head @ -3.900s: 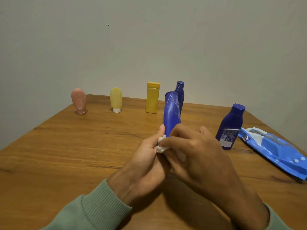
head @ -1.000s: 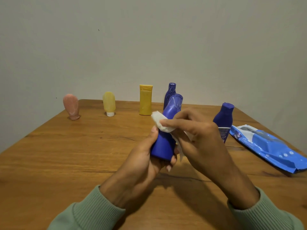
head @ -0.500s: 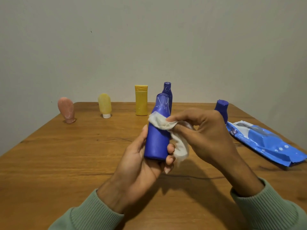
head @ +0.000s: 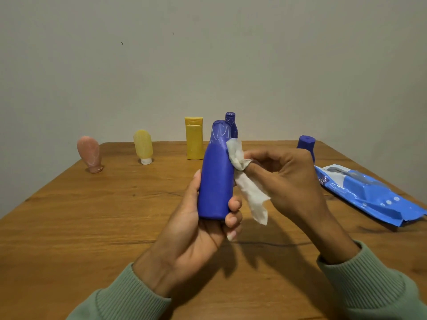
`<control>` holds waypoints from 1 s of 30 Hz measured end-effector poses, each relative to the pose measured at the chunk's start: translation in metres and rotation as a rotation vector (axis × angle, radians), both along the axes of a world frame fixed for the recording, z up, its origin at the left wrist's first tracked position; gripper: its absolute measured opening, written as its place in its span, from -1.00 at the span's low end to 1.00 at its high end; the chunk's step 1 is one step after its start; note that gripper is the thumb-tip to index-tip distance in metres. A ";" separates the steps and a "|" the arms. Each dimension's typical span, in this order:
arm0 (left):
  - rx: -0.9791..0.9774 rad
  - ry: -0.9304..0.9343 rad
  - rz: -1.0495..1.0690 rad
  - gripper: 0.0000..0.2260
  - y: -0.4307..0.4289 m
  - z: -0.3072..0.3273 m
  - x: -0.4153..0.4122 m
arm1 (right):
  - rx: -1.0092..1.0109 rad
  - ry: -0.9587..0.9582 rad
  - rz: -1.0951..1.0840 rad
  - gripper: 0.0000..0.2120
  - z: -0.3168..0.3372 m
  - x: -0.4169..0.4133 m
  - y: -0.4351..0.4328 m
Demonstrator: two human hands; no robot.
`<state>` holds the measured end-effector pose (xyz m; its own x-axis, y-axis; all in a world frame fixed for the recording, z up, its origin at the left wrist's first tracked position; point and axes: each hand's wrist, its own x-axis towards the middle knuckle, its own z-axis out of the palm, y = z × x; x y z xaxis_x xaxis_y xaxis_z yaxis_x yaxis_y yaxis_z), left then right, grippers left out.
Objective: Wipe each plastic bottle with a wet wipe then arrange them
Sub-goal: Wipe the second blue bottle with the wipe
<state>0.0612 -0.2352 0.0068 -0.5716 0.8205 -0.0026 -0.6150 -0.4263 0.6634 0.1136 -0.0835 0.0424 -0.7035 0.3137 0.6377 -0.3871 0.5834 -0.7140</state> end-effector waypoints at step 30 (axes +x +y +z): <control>-0.477 0.585 0.157 -0.39 0.001 -0.006 0.002 | 0.664 0.157 -0.295 -0.75 -0.002 -0.002 -0.006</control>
